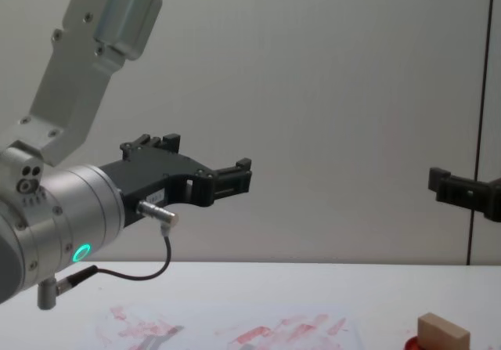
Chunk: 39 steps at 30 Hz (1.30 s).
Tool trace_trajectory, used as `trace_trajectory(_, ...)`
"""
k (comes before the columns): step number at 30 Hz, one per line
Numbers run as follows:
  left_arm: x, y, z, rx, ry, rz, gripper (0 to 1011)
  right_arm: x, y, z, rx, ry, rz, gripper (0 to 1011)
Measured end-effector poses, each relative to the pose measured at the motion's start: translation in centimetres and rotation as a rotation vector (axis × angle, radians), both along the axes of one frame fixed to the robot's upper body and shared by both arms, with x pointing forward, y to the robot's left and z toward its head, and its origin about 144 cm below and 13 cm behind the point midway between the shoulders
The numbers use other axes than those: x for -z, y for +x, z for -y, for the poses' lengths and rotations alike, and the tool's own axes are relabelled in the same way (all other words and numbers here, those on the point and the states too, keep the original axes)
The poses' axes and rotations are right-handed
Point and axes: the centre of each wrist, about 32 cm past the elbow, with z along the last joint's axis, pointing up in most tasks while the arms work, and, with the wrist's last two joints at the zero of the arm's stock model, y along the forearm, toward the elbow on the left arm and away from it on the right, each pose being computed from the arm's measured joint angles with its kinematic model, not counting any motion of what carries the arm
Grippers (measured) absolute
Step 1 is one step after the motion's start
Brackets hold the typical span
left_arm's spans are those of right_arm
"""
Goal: Use the one hand to pick up the stamp and affix it onto the A4 paper.
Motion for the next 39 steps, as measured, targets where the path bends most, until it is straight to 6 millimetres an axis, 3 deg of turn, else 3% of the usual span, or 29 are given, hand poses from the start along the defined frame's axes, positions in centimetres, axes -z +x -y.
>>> trace_trajectory(14,0.0,0.0,0.0,0.0,0.0,0.0,1002,0.9,0.4,1.1,-0.049,-0.051,-0.033,1001)
trace_trajectory(39,0.0,0.0,0.0,0.0,0.0,0.0,1003,4.2,1.0,2.5,-0.132,-0.15,-0.19,1001)
